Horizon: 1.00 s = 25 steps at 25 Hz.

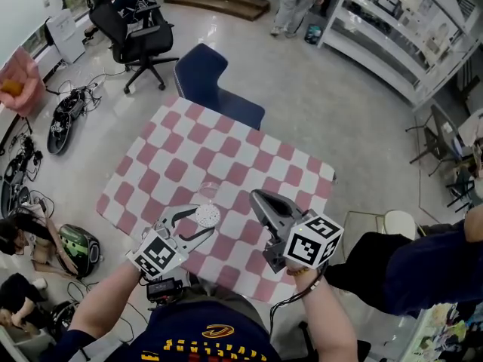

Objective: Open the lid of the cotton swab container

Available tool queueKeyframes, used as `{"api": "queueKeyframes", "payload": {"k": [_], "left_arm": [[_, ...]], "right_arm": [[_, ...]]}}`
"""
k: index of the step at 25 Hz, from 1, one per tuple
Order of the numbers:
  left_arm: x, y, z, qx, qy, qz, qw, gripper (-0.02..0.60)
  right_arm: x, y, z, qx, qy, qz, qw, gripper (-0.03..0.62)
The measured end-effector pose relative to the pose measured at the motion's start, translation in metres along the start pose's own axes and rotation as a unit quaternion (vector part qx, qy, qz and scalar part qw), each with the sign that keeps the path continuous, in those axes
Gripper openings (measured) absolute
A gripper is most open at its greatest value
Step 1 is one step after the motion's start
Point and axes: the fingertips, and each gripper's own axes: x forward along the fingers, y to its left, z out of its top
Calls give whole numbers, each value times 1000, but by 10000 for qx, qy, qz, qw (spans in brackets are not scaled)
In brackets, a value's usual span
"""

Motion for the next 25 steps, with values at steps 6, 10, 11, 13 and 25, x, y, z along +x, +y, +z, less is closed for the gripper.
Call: {"api": "queueKeyframes", "payload": {"k": [6, 10, 11, 13, 25], "left_arm": [[-3, 4, 3, -16, -49, 50, 10000, 235], [-3, 3, 4, -39, -58, 52, 10000, 235], [-3, 3, 4, -45, -65, 52, 10000, 235], [-3, 4, 5, -44, -77, 56, 9999, 235], [-5, 13, 25, 207, -262, 135, 9994, 235]], "right_arm": [[-6, -3, -23, 230, 60, -86, 9997, 11], [-12, -2, -38, 305, 128, -184, 9993, 11], [-13, -2, -40, 302, 133, -222, 9992, 11], [-16, -4, -45, 243, 135, -316, 9991, 11], [-32, 3, -29, -507, -158, -734, 9959, 11]]}}
